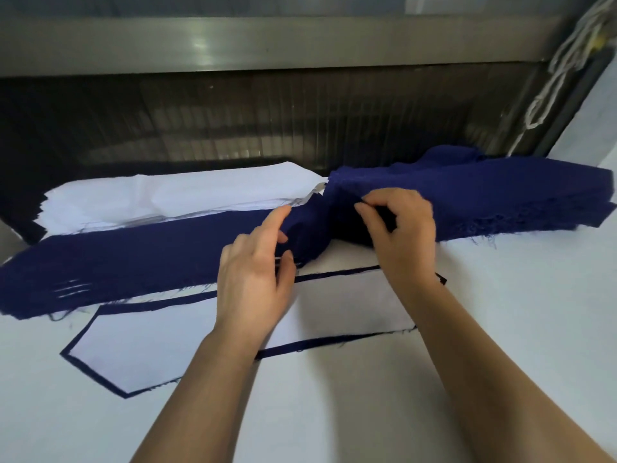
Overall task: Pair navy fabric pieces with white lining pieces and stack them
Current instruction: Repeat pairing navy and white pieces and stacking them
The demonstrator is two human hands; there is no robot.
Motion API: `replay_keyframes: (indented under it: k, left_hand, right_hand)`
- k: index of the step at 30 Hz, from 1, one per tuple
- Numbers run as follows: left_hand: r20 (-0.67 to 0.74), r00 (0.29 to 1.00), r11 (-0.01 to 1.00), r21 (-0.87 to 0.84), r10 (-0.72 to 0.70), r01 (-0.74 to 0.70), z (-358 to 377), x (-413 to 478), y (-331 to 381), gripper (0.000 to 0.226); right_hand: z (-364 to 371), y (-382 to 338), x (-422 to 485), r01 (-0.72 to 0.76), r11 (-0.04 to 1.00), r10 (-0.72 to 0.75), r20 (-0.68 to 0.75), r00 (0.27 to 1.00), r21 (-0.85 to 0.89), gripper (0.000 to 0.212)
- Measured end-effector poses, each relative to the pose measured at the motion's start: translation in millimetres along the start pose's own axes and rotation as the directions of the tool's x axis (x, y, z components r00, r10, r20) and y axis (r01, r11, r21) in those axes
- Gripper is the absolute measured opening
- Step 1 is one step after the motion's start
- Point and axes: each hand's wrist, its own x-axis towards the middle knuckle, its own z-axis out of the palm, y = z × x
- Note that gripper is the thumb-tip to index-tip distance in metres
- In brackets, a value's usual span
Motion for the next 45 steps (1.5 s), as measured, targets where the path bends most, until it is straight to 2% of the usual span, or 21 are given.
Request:
replay_keyframes:
  k: [3, 7, 11, 14, 16, 19, 22, 24, 26, 30, 38, 45]
  left_hand:
    - [0.0, 0.999, 0.999, -0.016, 0.036, -0.036, -2, 0, 3, 0.051]
    - [0.009, 0.999, 0.999, 0.001, 0.044, -0.044, -2, -1, 1, 0.04]
    - [-0.023, 0.999, 0.999, -0.008, 0.035, -0.036, 1, -3, -8, 0.025]
    - [-0.07, 0.997, 0.999, -0.036, 0.017, -0.019, 2, -3, -11, 0.027]
    - [-0.084, 0.996, 0.996, -0.082, -0.021, 0.014, 2, -2, -13, 0.029]
    - [-0.096, 0.99, 0.988, -0.127, -0.104, 0.092, 1, 0, -16, 0.035]
    - [-0.113, 0.974, 0.926, -0.349, -0.195, 0.145, -5, -2, -16, 0.038]
    - [-0.175, 0.948, 0.862, -0.483, -0.265, 0.152, -12, -2, -15, 0.036]
    - [-0.239, 0.91, 0.839, -0.514, -0.339, 0.177, -20, 0, -16, 0.028]
    - [-0.279, 0.857, 0.828, -0.499, -0.434, 0.257, -32, -3, -31, 0.008]
    - [-0.26, 0.794, 0.772, -0.522, -0.549, 0.363, -59, -20, -71, 0.018]
    - [-0.161, 0.843, 0.771, -0.517, -0.514, 0.372, -78, -36, -101, 0.038]
  right_hand:
    - [7, -22, -5, 0.059, 0.998, -0.05, 0.271, 0.961, -0.025, 0.007]
    - [16, -38, -21, 0.097, 0.995, -0.081, 0.318, 0.944, -0.034, 0.007]
    - [18, -36, -29, 0.148, 0.989, -0.14, 0.299, 0.944, -0.005, 0.007]
    - [17, -27, -36, 0.157, 0.984, -0.128, 0.283, 0.951, -0.082, 0.027]
    - [14, -19, -36, 0.068, 0.989, -0.031, 0.26, 0.965, -0.132, 0.04]
    - [6, -3, -33, -0.143, 0.967, 0.18, 0.165, 0.97, -0.209, 0.05]
    - [-5, 15, -30, -0.324, 0.901, 0.346, 0.03, 0.938, -0.287, 0.055]
    - [-13, 22, -28, -0.404, 0.875, 0.404, -0.057, 0.913, -0.266, 0.058]
    - [-19, 28, -26, -0.443, 0.872, 0.434, -0.089, 0.896, -0.207, 0.059]
    - [-24, 37, -23, -0.48, 0.872, 0.472, -0.093, 0.877, -0.101, 0.055]
    - [-19, 30, -28, -0.388, 0.921, 0.385, 0.071, 0.92, 0.026, 0.034]
    - [-24, 16, -36, -0.374, 0.927, 0.371, 0.108, 0.922, 0.007, 0.028]
